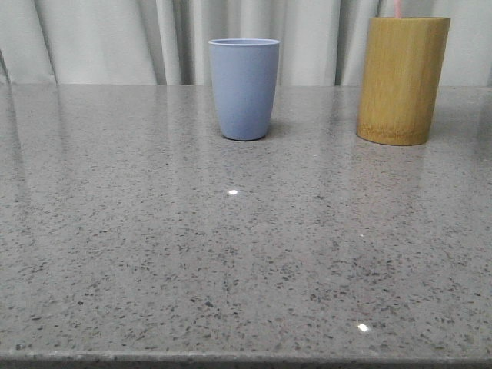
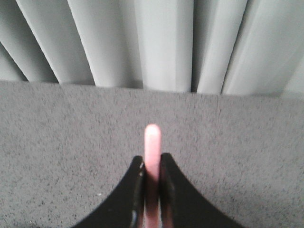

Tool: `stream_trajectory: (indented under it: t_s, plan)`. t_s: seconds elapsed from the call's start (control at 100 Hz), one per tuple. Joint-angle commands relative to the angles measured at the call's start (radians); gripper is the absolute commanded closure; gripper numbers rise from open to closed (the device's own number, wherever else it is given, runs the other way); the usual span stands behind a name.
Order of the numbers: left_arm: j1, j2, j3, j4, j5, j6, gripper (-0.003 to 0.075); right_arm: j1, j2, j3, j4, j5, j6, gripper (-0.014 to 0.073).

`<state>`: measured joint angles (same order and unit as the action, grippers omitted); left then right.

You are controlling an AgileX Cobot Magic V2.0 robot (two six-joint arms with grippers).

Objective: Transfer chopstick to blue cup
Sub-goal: 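Grasp the pink stick and lift it out of the bamboo cup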

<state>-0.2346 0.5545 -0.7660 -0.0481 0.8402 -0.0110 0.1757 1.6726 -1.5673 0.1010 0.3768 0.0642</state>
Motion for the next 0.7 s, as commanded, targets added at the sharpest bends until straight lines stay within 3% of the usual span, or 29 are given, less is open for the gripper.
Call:
stream_trajectory:
  t_s: [0.0,0.45,0.69]
  plan:
    - [0.002,0.005,-0.027,-0.001,-0.079,-0.012,0.0437,-0.006,-0.090,-0.042,-0.013,-0.097,-0.004,0.0655]
    - [0.002,0.005,-0.027,-0.001,-0.079,-0.012,0.0437,0.010,-0.228,-0.093,-0.013,-0.095,-0.077,0.0655]
    - [0.002,0.005,-0.027,-0.001,-0.080,-0.012,0.0437,0.113,-0.214,-0.203,-0.012,-0.053,-0.087,0.0655]
